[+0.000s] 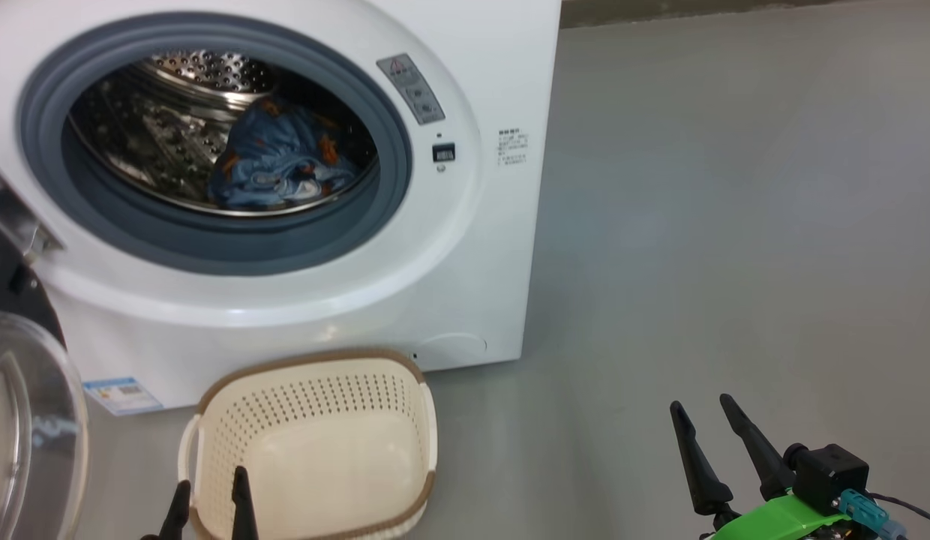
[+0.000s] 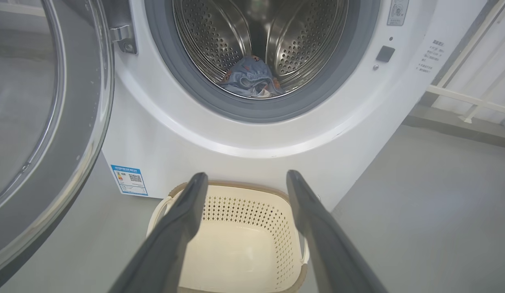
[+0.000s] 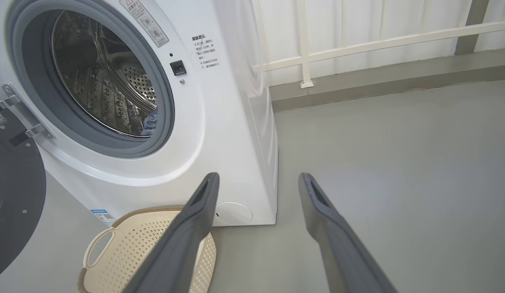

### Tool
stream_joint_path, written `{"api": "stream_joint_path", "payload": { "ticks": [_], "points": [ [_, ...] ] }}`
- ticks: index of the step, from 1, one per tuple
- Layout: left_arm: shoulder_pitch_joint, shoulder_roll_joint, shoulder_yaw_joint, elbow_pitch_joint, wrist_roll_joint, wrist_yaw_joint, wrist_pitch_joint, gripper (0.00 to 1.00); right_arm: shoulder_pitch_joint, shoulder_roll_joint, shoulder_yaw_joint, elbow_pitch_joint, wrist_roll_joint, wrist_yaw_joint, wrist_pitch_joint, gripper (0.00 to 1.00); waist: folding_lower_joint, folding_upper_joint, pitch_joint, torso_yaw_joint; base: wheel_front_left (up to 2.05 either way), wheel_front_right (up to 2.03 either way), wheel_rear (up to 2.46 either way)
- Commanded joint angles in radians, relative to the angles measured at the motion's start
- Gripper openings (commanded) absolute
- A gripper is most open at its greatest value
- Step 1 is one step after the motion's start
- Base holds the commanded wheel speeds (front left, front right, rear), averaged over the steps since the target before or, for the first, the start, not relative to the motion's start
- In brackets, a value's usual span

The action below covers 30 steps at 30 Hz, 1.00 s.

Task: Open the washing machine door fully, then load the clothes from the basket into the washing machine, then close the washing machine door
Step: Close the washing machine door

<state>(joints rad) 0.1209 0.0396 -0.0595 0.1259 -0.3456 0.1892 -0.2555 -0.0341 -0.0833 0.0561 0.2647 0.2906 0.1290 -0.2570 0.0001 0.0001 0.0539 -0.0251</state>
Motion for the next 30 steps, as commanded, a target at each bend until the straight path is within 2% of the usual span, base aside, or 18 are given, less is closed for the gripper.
{"api": "stream_joint_path", "payload": {
  "ticks": [1,7,14,30],
  "points": [
    [-0.021,0.011,0.029,-0.018,0.002,0.006,-0.006,1.0,-0.005,-0.002,0.024,-0.022,-0.008,0.002,-0.005,1.0,-0.0001,-0.0001,0.002,0.0,-2.06,2.06,0.0],
    [-0.027,0.011,0.03,-0.017,0.002,0.002,-0.006,1.0,-0.01,-0.002,0.025,-0.021,-0.007,0.002,-0.005,1.0,-0.0001,-0.0001,0.008,0.0,-1.91,1.91,0.0],
    [-0.029,0.011,0.033,-0.02,0.01,0.004,-0.006,1.0,-0.013,-0.002,0.025,-0.019,-0.007,0.002,-0.005,1.0,-0.0001,-0.0001,0.01,0.0,-1.11,1.11,0.0],
    [-0.032,0.011,0.034,-0.016,0.017,-0.005,-0.006,1.0,-0.01,-0.002,0.023,-0.018,-0.006,0.002,-0.005,1.0,-0.0001,-0.0001,0.002,0.02,-0.11,0.11,0.0]
  ]
}}
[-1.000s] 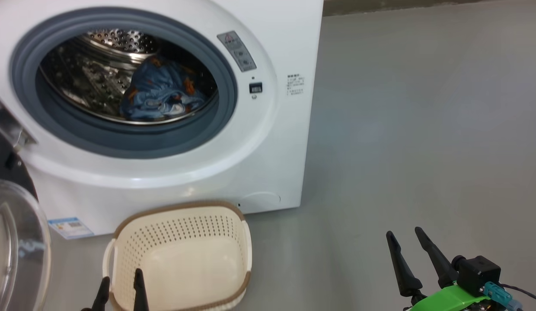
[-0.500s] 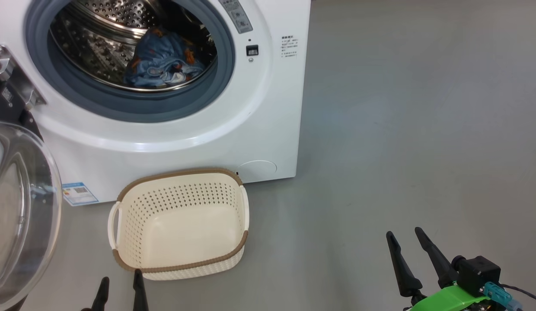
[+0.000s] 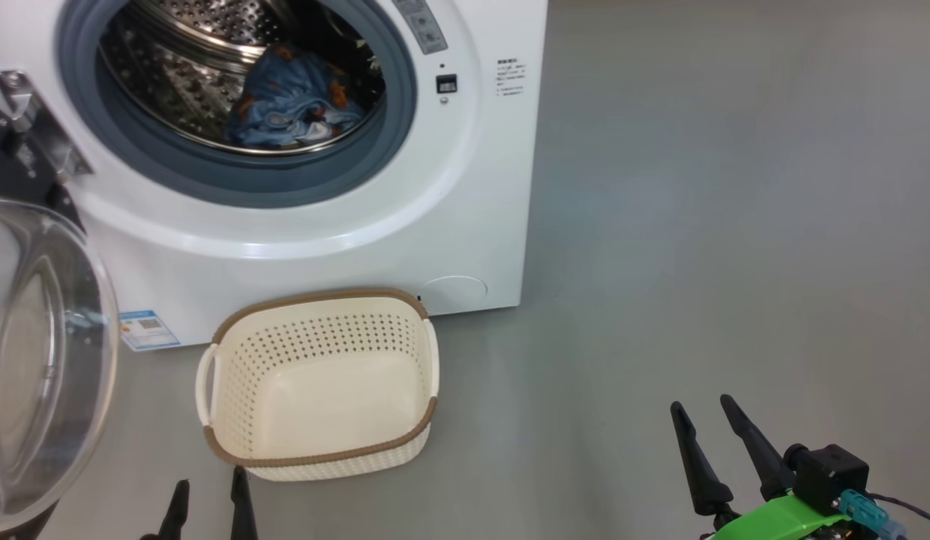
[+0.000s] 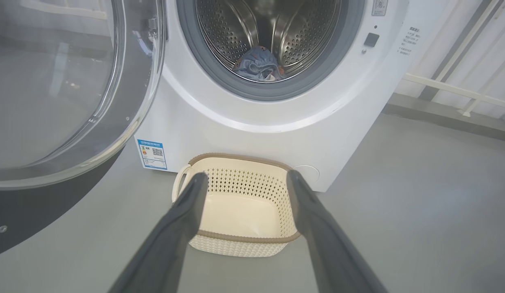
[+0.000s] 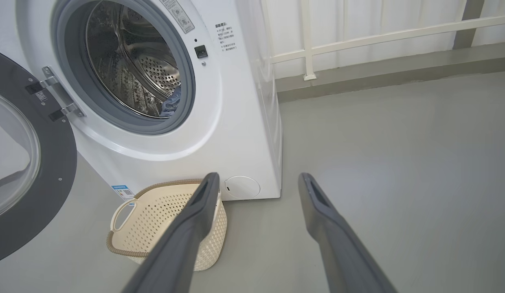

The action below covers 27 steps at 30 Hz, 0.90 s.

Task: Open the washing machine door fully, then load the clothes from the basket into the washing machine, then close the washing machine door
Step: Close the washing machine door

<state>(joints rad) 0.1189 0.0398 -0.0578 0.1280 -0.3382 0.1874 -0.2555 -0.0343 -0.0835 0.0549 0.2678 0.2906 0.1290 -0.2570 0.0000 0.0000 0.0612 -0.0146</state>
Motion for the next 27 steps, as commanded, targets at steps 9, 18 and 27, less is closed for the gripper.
{"api": "stream_joint_path", "payload": {
  "ticks": [9,18,27],
  "points": [
    [-0.013,0.01,0.043,-0.03,0.019,0.001,-0.006,1.0,-0.012,-0.01,0.052,-0.023,-0.006,0.002,-0.005,1.0,0.0,0.0,-0.03,0.126,0.0,0.0,0.0],
    [0.017,0.01,0.061,-0.049,0.013,0.006,-0.006,1.0,-0.021,-0.017,0.09,-0.02,0.002,0.002,-0.005,1.0,0.0,0.0,-0.068,0.329,0.0,0.0,0.0],
    [0.034,0.01,0.081,-0.063,0.015,0.002,-0.006,1.0,-0.025,-0.016,0.113,-0.024,0.003,0.002,-0.005,1.0,0.0,0.0,-0.095,0.494,0.0,0.0,0.0]
  ]
}}
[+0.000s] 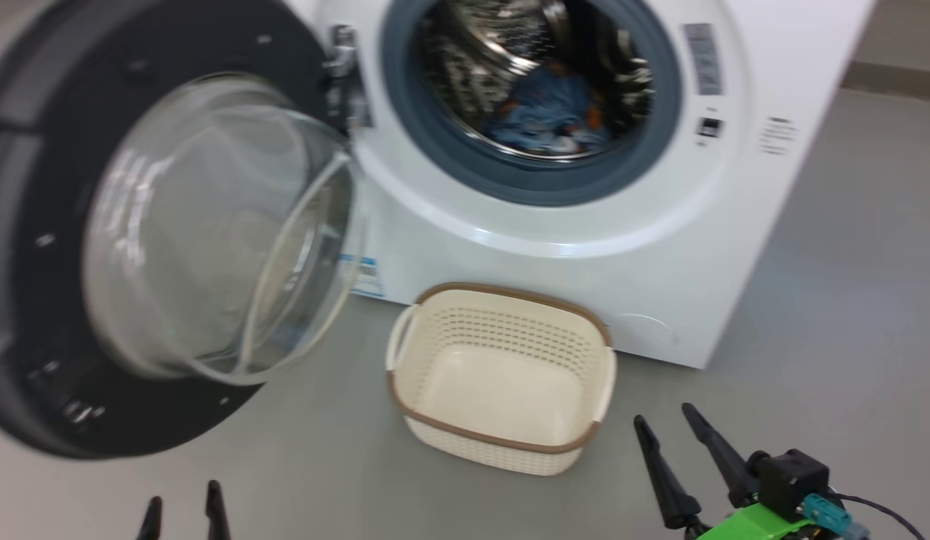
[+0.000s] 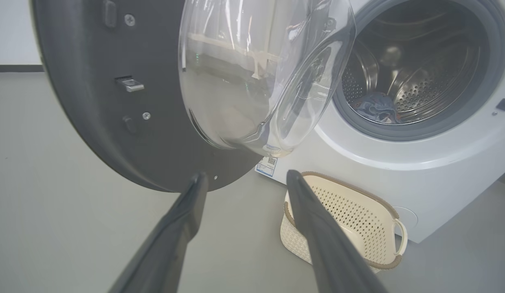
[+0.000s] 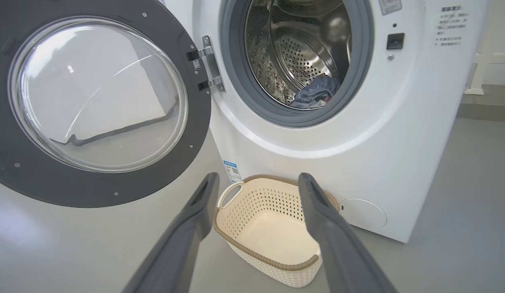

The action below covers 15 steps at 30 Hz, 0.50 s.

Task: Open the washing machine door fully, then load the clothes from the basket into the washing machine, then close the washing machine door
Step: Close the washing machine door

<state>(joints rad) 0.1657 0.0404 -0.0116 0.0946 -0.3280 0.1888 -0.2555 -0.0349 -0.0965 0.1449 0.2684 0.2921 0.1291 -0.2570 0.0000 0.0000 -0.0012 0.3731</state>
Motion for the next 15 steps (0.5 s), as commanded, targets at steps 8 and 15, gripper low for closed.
{"api": "stream_joint_path", "payload": {
  "ticks": [8,15],
  "points": [
    [0.012,0.01,0.074,-0.077,-0.039,0.027,-0.006,1.0,-0.07,-0.014,0.105,-0.01,0.014,0.002,-0.005,1.0,0.0,0.0,-0.002,0.145,0.0,0.0,0.0],
    [0.035,0.01,0.08,-0.116,-0.057,0.052,-0.006,1.0,-0.096,-0.024,0.146,0.005,0.03,0.002,-0.005,1.0,0.0,0.0,0.015,0.156,0.0,0.0,0.0]
  ]
}}
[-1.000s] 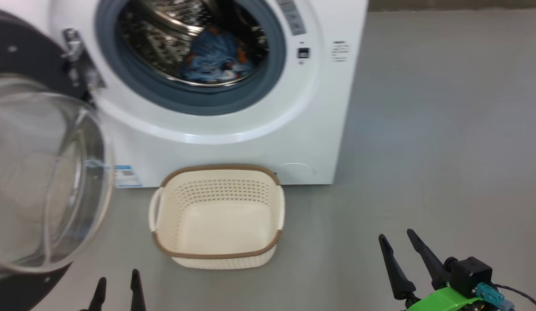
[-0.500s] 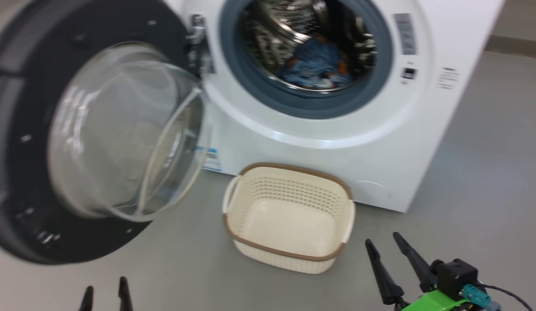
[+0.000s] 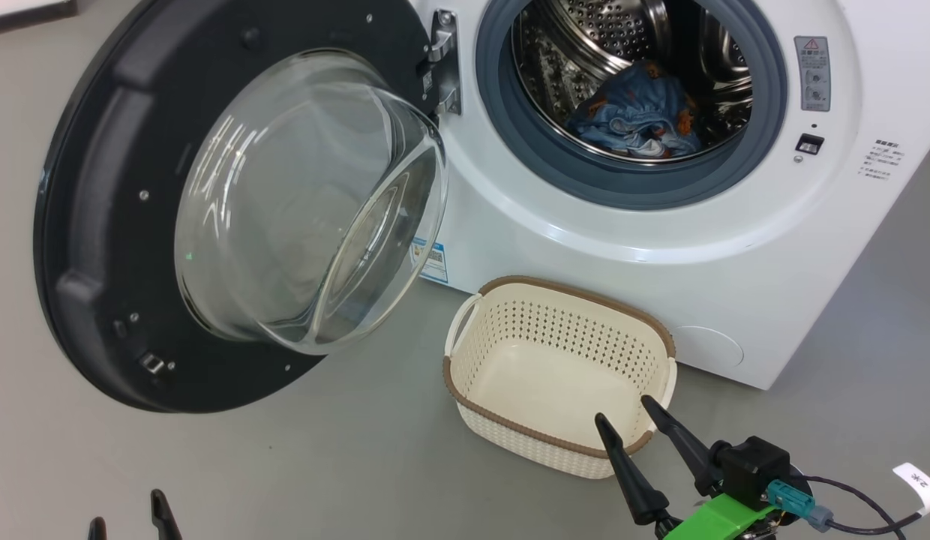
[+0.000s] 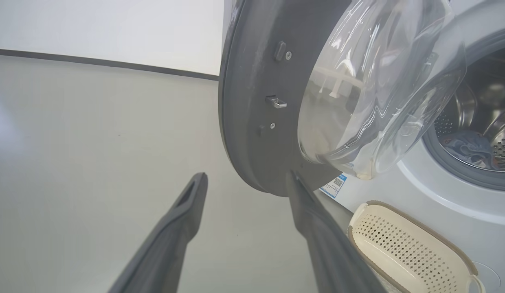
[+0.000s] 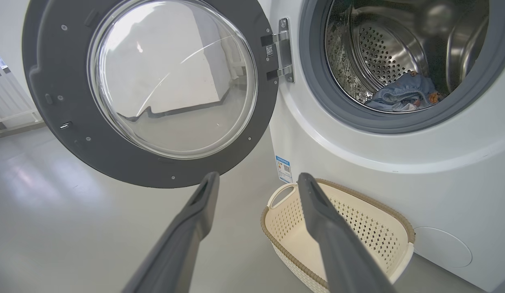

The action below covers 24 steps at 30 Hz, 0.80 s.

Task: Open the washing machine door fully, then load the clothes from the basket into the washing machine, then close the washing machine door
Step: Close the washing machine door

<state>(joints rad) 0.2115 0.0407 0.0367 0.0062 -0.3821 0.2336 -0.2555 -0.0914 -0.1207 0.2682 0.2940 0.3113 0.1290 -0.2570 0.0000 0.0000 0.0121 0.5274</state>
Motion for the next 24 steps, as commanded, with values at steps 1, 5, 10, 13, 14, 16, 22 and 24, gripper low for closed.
{"api": "stream_joint_path", "payload": {
  "ticks": [1,5,10,13,14,16,22,24],
  "points": [
    [-0.008,0.009,0.032,-0.031,-0.004,0.008,-0.006,1.0,-0.041,-0.001,0.025,-0.019,0.012,0.002,-0.005,1.0,0.0,0.0,0.003,0.002,0.0,0.0,0.0],
    [-0.004,0.009,0.032,-0.036,-0.005,0.012,-0.006,1.0,-0.042,-0.002,0.028,-0.019,0.014,0.002,-0.005,1.0,0.0,0.0,0.004,0.003,0.0,0.0,0.0],
    [-0.005,0.009,0.031,-0.031,-0.005,0.01,-0.006,1.0,-0.037,-0.004,0.027,-0.018,0.017,0.002,-0.005,1.0,0.0,0.0,0.006,0.003,0.0,0.0,0.0],
    [-0.006,0.009,0.032,-0.025,-0.012,0.007,-0.006,1.0,-0.033,-0.004,0.024,-0.018,0.017,0.002,-0.005,1.0,0.0,0.0,0.005,0.003,0.0,0.0,0.0],
    [-0.007,0.009,0.033,-0.023,-0.014,0.006,-0.006,0.81,-0.032,-0.003,0.023,-0.018,0.017,0.002,-0.005,1.0,0.0,0.0,0.005,0.003,0.0,0.0,0.0],
    [-0.008,0.009,0.036,-0.019,-0.022,0.003,-0.006,0.37,-0.03,-0.003,0.021,-0.019,0.016,0.002,-0.005,1.0,0.0,0.0,0.005,0.003,0.0,0.0,0.0],
    [-0.01,0.009,0.045,-0.014,-0.037,-0.003,-0.006,0.0,-0.025,-0.002,0.018,-0.02,0.015,0.002,-0.005,1.0,0.0,0.0,0.003,0.002,0.0,0.0,0.0],
    [-0.014,0.009,0.063,-0.017,-0.067,-0.005,-0.006,0.0,-0.023,-0.001,0.017,-0.02,0.015,0.002,-0.005,1.0,0.0,0.0,0.002,0.002,0.0,0.0,0.0]
  ]
}}
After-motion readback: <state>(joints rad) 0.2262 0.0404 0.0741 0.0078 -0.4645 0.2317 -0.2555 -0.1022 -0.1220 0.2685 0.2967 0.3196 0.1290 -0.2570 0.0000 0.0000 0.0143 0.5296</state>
